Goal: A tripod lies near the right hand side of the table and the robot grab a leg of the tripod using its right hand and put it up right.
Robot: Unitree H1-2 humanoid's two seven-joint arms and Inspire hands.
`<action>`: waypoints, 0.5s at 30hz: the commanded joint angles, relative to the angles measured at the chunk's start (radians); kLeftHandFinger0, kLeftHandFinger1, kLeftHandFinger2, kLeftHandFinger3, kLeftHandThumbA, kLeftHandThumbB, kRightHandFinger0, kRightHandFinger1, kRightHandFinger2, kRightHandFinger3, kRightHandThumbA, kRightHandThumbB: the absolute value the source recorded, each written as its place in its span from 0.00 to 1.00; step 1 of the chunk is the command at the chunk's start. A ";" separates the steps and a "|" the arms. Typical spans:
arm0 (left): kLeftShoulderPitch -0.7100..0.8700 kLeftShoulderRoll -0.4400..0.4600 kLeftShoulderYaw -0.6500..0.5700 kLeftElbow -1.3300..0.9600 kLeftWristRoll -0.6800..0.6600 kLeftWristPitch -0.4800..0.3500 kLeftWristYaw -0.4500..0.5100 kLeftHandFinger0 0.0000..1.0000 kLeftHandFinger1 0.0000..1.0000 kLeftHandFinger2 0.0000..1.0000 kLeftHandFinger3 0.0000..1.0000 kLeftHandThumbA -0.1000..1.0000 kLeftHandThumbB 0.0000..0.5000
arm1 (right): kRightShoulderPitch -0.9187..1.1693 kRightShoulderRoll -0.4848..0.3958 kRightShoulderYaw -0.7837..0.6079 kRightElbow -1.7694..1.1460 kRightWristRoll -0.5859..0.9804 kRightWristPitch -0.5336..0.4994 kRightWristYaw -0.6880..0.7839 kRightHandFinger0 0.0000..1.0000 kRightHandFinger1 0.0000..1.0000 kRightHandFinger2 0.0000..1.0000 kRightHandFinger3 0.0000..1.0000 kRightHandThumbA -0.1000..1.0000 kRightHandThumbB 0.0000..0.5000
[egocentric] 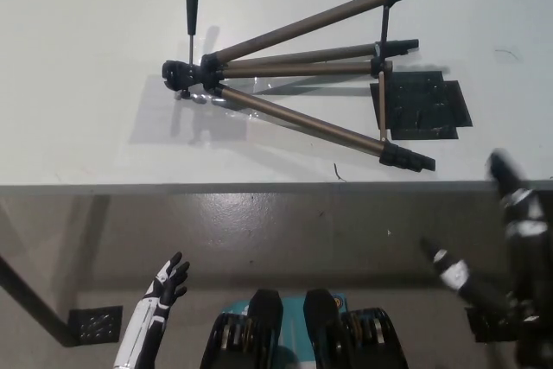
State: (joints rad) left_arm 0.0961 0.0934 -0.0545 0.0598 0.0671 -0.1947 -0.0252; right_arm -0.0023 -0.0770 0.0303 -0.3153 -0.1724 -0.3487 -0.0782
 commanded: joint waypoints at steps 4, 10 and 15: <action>0.013 0.015 -0.010 -0.040 0.029 -0.074 -0.006 1.00 1.00 1.00 1.00 1.00 0.80 | -0.363 -0.112 -0.098 -0.347 -0.227 0.345 0.137 1.00 1.00 1.00 1.00 0.86 0.74; 0.020 0.014 -0.010 -0.024 0.022 -0.085 -0.008 1.00 1.00 1.00 1.00 1.00 0.79 | -0.679 -0.280 -0.042 -0.312 -0.373 0.609 0.384 1.00 1.00 1.00 1.00 0.93 0.74; 0.021 0.013 -0.015 -0.018 0.032 -0.088 -0.006 1.00 1.00 1.00 1.00 1.00 0.80 | -0.919 -0.325 0.073 -0.113 -0.465 0.669 0.487 1.00 1.00 1.00 1.00 0.96 0.92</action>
State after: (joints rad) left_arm 0.1075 0.0938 -0.0556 0.0673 0.0676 -0.1970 -0.0251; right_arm -0.5493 -0.2813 -0.0015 -0.5008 -0.3621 -0.0319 0.0877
